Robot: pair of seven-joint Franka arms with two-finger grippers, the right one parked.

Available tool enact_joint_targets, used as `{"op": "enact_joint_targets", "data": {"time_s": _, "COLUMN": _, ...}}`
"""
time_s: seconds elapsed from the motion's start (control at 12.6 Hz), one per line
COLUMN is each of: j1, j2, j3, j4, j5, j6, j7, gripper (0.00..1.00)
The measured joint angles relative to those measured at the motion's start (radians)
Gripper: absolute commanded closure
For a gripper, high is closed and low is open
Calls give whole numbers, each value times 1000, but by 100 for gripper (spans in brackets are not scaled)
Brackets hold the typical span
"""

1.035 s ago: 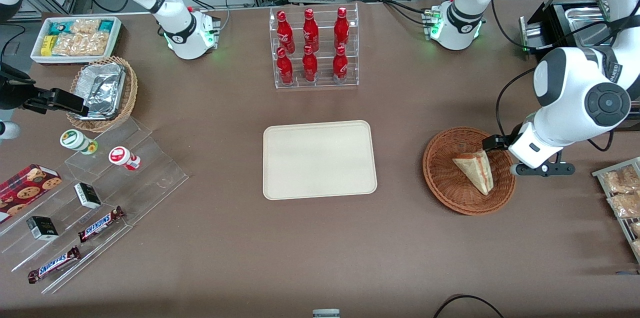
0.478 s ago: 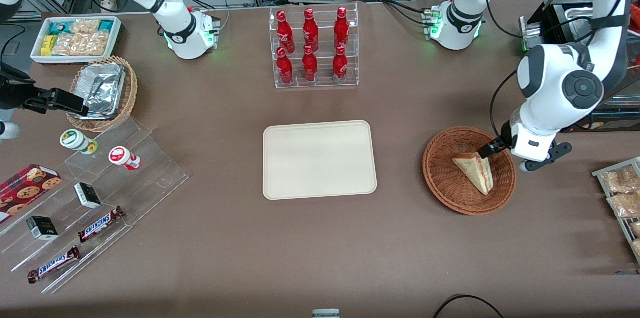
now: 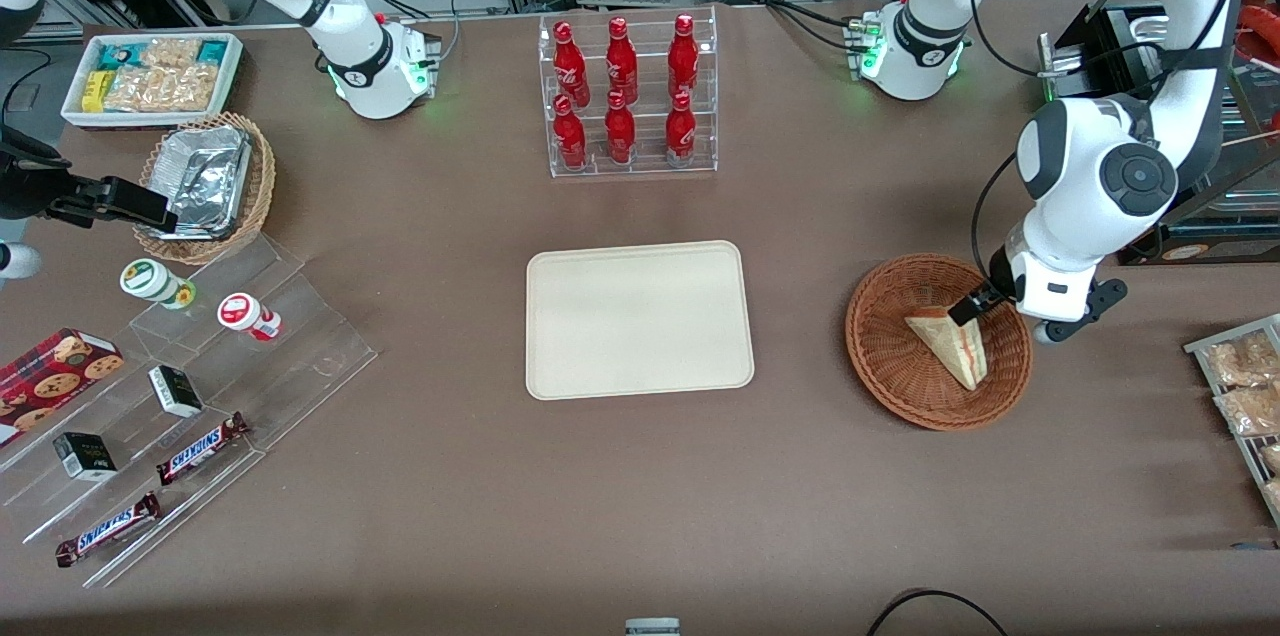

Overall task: Place sandwich from basket to tray
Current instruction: 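Move the left gripper over the wrapped sandwich in the wicker basket, then lower the left gripper and close it on the sandwich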

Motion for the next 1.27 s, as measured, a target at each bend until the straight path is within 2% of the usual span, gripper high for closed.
{"op": "enact_joint_targets", "data": {"time_s": 0.48, "j1": 0, "j2": 100, "j3": -1, "j4": -5, "j5": -1, "j6": 127, "j7": -31, "gripper": 0}}
{"op": "enact_joint_targets", "data": {"time_s": 0.56, "j1": 0, "j2": 117, "j3": -2, "j4": -5, "j5": -1, "j6": 142, "j7": -34, "gripper": 5}}
{"op": "enact_joint_targets", "data": {"time_s": 0.64, "j1": 0, "j2": 130, "j3": -2, "j4": -5, "j5": -1, "j6": 149, "j7": -39, "gripper": 35}}
{"op": "enact_joint_targets", "data": {"time_s": 0.72, "j1": 0, "j2": 136, "j3": -2, "j4": -5, "j5": -2, "j6": 150, "j7": -51, "gripper": 58}}
{"op": "enact_joint_targets", "data": {"time_s": 0.88, "j1": 0, "j2": 139, "j3": -4, "j4": -5, "j5": -2, "j6": 150, "j7": -81, "gripper": 96}}
{"op": "enact_joint_targets", "data": {"time_s": 0.96, "j1": 0, "j2": 140, "j3": -4, "j4": -5, "j5": -2, "j6": 148, "j7": -85, "gripper": 100}}
{"op": "enact_joint_targets", "data": {"time_s": 1.27, "j1": -1, "j2": 135, "j3": -6, "j4": 5, "j5": -2, "j6": 96, "j7": -67, "gripper": 100}}
